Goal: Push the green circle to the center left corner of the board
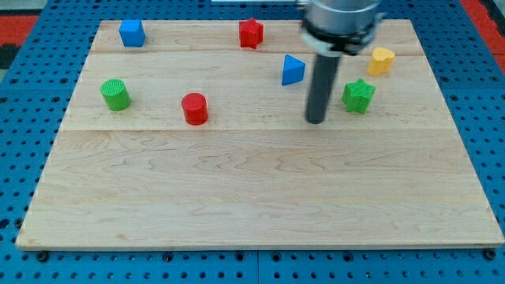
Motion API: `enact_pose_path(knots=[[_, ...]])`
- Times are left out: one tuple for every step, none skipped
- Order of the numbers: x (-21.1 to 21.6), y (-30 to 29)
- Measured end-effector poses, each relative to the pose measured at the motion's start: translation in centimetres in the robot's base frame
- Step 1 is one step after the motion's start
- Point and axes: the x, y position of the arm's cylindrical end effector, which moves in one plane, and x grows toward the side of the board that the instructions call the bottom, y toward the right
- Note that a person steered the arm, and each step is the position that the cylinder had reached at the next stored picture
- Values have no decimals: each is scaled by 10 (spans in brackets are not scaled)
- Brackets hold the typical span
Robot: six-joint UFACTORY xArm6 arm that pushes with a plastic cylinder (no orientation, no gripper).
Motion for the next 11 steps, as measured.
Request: enact_pose_path(knots=[[14, -72], [25, -136], [13, -201], [-35, -203], [-44, -232], [-46, -275], [-78, -275], [-79, -297], [-74, -305], [-73, -305], [-72, -305]])
